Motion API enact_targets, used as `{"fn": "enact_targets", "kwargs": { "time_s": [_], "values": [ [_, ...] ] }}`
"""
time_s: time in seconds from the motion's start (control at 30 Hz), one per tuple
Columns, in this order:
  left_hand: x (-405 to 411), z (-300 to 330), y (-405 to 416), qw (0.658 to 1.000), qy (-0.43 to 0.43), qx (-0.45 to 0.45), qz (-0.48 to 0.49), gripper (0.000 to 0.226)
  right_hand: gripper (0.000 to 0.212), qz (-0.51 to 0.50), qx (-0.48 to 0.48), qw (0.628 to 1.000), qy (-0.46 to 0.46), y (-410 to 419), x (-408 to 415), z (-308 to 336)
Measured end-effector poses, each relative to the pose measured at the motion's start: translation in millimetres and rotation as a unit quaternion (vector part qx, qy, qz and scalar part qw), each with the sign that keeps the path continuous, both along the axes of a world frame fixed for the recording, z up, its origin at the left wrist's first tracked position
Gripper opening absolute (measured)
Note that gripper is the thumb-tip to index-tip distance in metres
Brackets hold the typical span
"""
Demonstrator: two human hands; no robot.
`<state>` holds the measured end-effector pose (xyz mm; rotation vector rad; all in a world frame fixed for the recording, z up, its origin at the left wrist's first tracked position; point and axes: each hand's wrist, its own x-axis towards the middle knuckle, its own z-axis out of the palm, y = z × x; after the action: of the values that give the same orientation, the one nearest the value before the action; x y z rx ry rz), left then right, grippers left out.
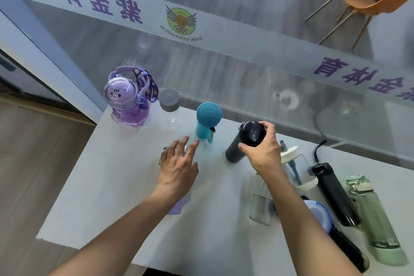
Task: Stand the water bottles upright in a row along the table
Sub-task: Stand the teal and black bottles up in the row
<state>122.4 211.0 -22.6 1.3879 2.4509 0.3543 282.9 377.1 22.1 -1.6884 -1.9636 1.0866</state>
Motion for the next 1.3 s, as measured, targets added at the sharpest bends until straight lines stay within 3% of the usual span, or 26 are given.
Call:
{"fn": "enact_targets", "kwargs": {
  "time_s": [0.17,0.37,0.73,0.93,1.13,1.3],
  "values": [
    [-10.6,28.5,40.8,0.995,0.048,0.076,-0.040,0.083,0.075,0.037,0.037,0.998,0.020,2.5,-9.7,-6.4],
    [-17.1,27.1,59.1,0.994,0.071,-0.026,-0.079,0.080,0.077,0.055,0.051,0.997,0.030,10.3,-17.5,-10.0],
    [-17.5,27.4,57.2,0.994,0.063,-0.026,-0.084,0.081,0.077,0.062,0.070,0.995,0.022,15.0,-18.3,-15.5],
    [-10.2,30.4,60.7,0.995,0.055,0.016,-0.076,0.074,0.105,0.049,0.048,0.997,-0.024,21.1,-5.1,-13.0],
    [24.2,27.9,58.4,0.989,0.073,0.094,-0.092,0.069,0.097,0.041,0.074,0.995,-0.054,29.6,42.5,3.7],
    [69.6,30.2,51.7,0.988,0.063,0.097,-0.106,0.061,0.081,0.033,0.067,0.995,-0.064,52.7,94.8,6.6]
  ]
}}
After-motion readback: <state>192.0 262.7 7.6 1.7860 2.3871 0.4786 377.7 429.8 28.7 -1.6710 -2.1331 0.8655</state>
